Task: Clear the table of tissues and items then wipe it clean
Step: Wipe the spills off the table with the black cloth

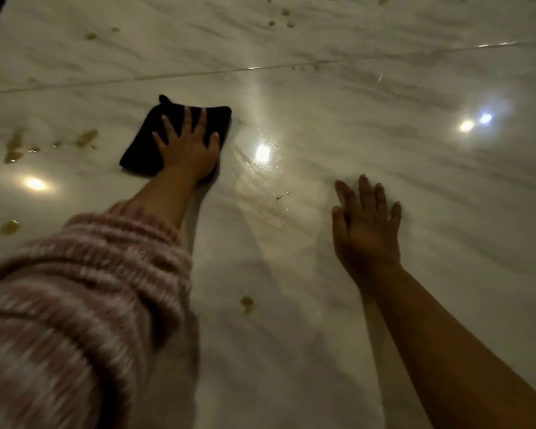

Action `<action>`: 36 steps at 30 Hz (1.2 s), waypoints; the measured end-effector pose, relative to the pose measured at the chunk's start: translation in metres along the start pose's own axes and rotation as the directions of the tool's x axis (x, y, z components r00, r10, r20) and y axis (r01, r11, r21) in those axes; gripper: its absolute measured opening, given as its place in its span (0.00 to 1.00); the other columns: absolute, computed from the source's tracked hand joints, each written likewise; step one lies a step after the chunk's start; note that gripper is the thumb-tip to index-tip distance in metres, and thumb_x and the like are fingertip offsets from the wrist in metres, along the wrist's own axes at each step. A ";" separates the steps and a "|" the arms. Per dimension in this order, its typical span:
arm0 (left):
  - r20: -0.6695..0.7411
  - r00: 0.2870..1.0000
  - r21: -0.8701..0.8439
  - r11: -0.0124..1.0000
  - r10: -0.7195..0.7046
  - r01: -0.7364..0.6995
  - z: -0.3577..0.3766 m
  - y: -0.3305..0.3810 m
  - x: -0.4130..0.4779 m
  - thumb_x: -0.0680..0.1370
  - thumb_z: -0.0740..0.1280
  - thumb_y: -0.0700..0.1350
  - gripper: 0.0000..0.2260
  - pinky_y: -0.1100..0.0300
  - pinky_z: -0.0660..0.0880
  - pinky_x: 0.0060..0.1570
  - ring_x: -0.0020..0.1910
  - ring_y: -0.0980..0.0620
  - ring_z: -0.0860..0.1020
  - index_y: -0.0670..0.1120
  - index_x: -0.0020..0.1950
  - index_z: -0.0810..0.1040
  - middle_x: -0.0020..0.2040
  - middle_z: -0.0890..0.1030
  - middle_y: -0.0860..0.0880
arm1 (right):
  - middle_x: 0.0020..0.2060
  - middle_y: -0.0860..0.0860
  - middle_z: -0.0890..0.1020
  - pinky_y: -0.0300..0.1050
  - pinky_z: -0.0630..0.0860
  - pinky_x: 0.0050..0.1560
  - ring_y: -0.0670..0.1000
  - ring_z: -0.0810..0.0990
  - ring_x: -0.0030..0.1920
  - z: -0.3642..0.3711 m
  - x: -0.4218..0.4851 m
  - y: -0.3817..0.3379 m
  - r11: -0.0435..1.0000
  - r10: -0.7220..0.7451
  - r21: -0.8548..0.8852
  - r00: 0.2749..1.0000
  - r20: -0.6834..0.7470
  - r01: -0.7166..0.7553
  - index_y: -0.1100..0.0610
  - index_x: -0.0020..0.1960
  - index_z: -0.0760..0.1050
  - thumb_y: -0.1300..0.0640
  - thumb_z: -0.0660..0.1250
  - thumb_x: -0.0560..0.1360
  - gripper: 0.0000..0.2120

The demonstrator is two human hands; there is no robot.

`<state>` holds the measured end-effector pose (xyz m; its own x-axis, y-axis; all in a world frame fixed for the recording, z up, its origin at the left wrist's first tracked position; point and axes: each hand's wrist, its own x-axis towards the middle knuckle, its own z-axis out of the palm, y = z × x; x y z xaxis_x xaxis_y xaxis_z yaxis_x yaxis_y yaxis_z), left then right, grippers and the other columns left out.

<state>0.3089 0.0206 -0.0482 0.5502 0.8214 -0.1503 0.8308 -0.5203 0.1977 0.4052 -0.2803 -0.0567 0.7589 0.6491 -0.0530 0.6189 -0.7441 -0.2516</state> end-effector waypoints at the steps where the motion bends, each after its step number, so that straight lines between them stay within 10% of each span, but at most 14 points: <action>1: 0.013 1.000 0.002 1.000 -0.005 0.005 0.000 0.011 0.004 0.81 0.47 0.57 0.26 0.36 0.38 0.70 0.75 0.36 0.39 0.55 0.77 0.44 0.78 0.43 0.50 | 0.77 0.48 0.45 0.56 0.35 0.73 0.51 0.40 0.76 0.000 -0.001 0.000 1.000 -0.002 0.002 1.000 -0.002 0.002 0.41 0.76 0.48 0.44 0.45 0.81 0.24; 9: 0.068 0.880 0.063 0.878 0.471 -0.475 0.038 0.066 -0.159 0.77 0.43 0.63 0.27 0.42 0.39 0.71 0.76 0.39 0.41 0.61 0.75 0.44 0.78 0.45 0.54 | 0.74 0.54 0.63 0.53 0.48 0.74 0.57 0.52 0.76 -0.007 -0.006 0.005 0.953 -0.009 0.292 0.970 -0.241 0.081 0.55 0.69 0.69 0.54 0.52 0.78 0.21; 19: 0.023 0.999 -0.008 0.999 0.035 -0.035 0.019 0.022 -0.112 0.81 0.49 0.57 0.25 0.36 0.38 0.70 0.75 0.38 0.39 0.58 0.77 0.45 0.78 0.43 0.52 | 0.77 0.53 0.51 0.62 0.40 0.73 0.55 0.46 0.76 -0.011 -0.065 0.058 0.989 0.145 0.024 0.988 -0.051 -0.144 0.45 0.75 0.54 0.45 0.46 0.80 0.24; 25: 0.128 0.895 0.054 0.898 0.427 -0.436 0.044 0.105 -0.179 0.80 0.47 0.60 0.25 0.38 0.37 0.69 0.75 0.39 0.39 0.60 0.76 0.44 0.78 0.43 0.54 | 0.76 0.53 0.55 0.61 0.40 0.73 0.55 0.50 0.76 -0.008 -0.062 0.058 0.989 0.141 0.068 0.984 -0.111 -0.134 0.48 0.74 0.59 0.49 0.51 0.81 0.22; 30: 0.133 0.732 0.065 0.731 0.668 -0.679 0.046 0.033 -0.244 0.73 0.37 0.66 0.27 0.47 0.38 0.71 0.74 0.47 0.37 0.63 0.72 0.40 0.74 0.42 0.61 | 0.73 0.57 0.63 0.59 0.47 0.74 0.58 0.56 0.74 -0.010 -0.078 0.058 0.990 0.038 0.142 0.984 -0.172 -0.014 0.54 0.72 0.65 0.51 0.49 0.80 0.22; 36: 0.006 0.997 0.003 0.997 0.076 -0.076 0.023 -0.024 -0.184 0.80 0.48 0.60 0.24 0.41 0.40 0.71 0.76 0.42 0.42 0.61 0.76 0.46 0.78 0.45 0.55 | 0.73 0.57 0.62 0.55 0.45 0.74 0.57 0.55 0.75 -0.013 -0.091 0.057 0.990 -0.020 0.135 0.991 -0.136 0.039 0.55 0.72 0.64 0.51 0.48 0.81 0.22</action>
<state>0.1900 -0.1235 -0.0479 0.6120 0.7782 -0.1409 0.7870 -0.5818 0.2054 0.3741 -0.3844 -0.0536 0.7668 0.6364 0.0840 0.6146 -0.6902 -0.3819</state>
